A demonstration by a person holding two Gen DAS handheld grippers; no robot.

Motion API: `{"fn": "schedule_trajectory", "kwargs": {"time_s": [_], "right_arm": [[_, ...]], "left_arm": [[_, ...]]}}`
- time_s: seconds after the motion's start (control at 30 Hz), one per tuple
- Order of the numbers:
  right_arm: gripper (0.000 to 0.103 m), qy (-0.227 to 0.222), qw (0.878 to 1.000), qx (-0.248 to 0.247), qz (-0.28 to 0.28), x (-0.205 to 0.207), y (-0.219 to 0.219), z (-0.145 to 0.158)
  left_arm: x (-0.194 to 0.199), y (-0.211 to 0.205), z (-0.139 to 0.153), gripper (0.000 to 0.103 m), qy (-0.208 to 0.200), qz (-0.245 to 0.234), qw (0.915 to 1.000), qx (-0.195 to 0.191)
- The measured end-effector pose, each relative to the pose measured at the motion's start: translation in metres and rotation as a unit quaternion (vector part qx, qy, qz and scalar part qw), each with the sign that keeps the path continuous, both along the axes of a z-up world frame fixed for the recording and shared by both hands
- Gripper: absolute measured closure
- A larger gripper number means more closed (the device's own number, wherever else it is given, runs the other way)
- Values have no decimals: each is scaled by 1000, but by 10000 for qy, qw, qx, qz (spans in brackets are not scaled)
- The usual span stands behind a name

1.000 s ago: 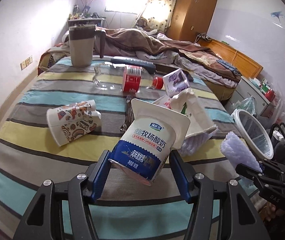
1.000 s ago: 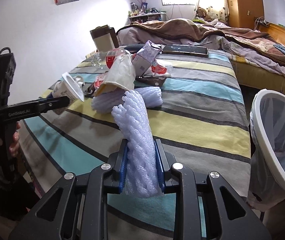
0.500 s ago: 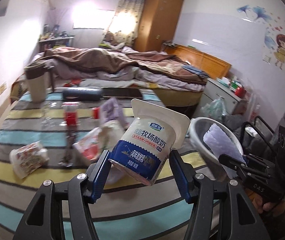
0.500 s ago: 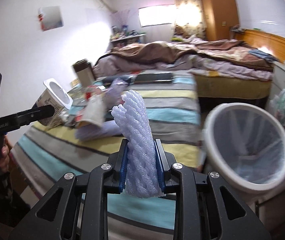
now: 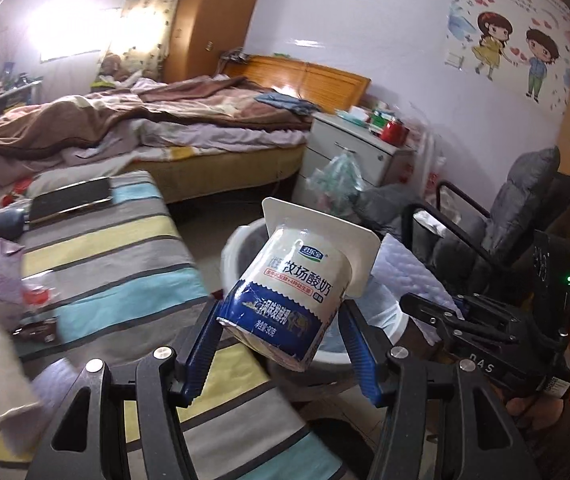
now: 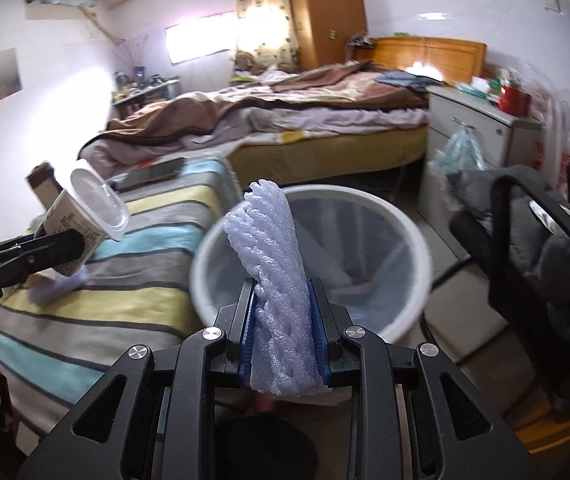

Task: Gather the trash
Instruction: 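Carry the yogurt cup with left tool to the bin while right tool drops the foam sleeve in, then grasp the white paper bag with the right tool while left tool returns to the bedspread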

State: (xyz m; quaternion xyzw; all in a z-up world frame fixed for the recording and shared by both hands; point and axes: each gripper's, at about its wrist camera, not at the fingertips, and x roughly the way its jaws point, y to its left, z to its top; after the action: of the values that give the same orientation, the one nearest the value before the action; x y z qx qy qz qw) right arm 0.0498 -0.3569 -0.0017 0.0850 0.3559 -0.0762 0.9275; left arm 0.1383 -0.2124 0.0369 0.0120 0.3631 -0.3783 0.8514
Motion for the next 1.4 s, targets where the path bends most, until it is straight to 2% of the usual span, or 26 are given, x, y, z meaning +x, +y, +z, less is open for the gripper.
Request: {"fn": "schedule_trajectory", "kwargs": {"time_s": [0.07, 0.37, 0.53, 0.63, 0.7, 0.77, 0.83, 1.07, 1.4], "right_arm": [[76, 87, 9999, -10, -104, 5, -10, -5], [75, 472, 9984, -197, -238, 22, -34, -16], [74, 662, 9968, -332, -296, 29, -40, -22], [68, 698, 9969, -232, -272, 28, -42, -25], [63, 710, 9969, -257, -242, 28, -40, -25], [50, 680, 9971, -257, -210, 27, -38, -23], [45, 576, 9979, -263, -142, 22, -33, -19], [45, 308, 9993, -171, -136, 18, -17, -6], [45, -92, 9998, -48, 186, 19, 28, 11]], "left_arm": [[3, -20, -3, 43, 78, -195, 9998, -54], [29, -68, -32, 43, 398, -307, 9986, 152], [37, -71, -41, 43, 483, -250, 9982, 241], [39, -70, -42, 41, 512, -191, 9982, 240], [39, -66, -41, 41, 484, -93, 9984, 272], [39, -62, -39, 40, 433, -42, 9986, 298], [38, -55, -37, 40, 407, 14, 9987, 303], [28, -22, -25, 40, 256, 300, 9988, 294], [11, 44, -9, 40, -126, 1022, 9934, 503]]}}
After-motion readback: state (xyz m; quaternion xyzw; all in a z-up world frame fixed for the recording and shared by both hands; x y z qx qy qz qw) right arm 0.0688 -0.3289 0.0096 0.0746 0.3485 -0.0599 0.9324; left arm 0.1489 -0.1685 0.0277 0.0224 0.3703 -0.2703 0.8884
